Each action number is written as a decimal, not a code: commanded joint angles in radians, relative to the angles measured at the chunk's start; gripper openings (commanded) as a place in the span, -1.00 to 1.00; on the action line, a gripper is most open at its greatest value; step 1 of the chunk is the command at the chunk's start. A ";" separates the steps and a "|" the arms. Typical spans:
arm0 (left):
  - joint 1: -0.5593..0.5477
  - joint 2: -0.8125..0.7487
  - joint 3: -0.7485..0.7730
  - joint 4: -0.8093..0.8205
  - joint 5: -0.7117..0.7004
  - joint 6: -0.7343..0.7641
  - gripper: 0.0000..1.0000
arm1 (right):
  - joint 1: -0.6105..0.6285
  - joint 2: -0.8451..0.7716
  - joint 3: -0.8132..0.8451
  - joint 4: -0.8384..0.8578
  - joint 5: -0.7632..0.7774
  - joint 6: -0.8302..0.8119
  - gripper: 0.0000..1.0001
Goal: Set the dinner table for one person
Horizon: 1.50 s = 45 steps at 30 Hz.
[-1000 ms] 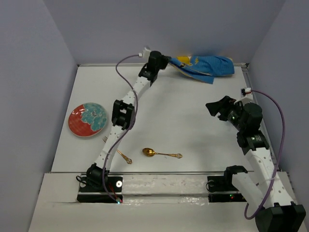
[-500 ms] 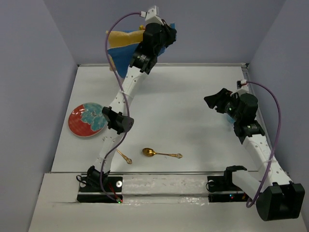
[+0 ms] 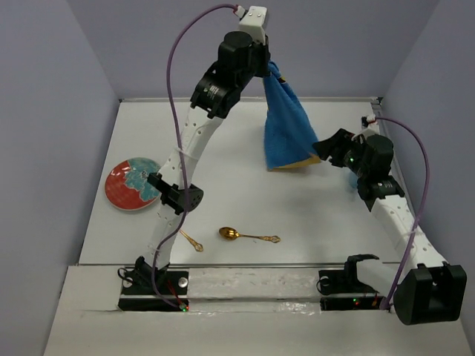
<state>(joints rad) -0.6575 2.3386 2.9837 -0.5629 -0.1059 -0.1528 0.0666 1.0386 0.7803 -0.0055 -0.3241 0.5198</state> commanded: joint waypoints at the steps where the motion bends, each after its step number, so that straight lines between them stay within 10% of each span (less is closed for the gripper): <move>1: -0.033 -0.169 0.012 -0.144 -0.064 0.162 -1.00 | 0.006 0.027 0.053 0.073 0.031 -0.021 0.31; 5: -0.157 -0.252 -0.139 -0.241 -0.372 0.260 -1.00 | 0.006 0.083 0.091 0.073 0.065 -0.020 0.31; 9: -0.188 -0.554 -0.755 -0.027 -0.676 0.335 -1.00 | 0.006 0.106 0.155 0.071 0.082 -0.026 0.31; 21: 0.088 -1.239 -2.064 0.516 -0.056 -0.226 -1.00 | 0.152 0.310 0.151 0.124 -0.032 -0.065 0.35; 33: 0.354 -1.317 -2.364 0.877 0.236 -0.445 -1.00 | 0.331 0.904 0.628 -0.007 0.204 -0.205 0.56; 40: 0.360 -1.346 -2.379 0.883 0.287 -0.456 -1.00 | 0.349 1.132 0.918 -0.237 0.333 -0.219 -0.37; 45: 0.360 -1.348 -2.382 0.885 0.324 -0.462 -1.00 | 0.375 0.998 0.716 -0.124 0.350 -0.162 -0.15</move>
<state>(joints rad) -0.3008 1.0130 0.6106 0.2546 0.1585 -0.5999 0.4141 2.1757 1.6108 -0.1764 -0.0414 0.3336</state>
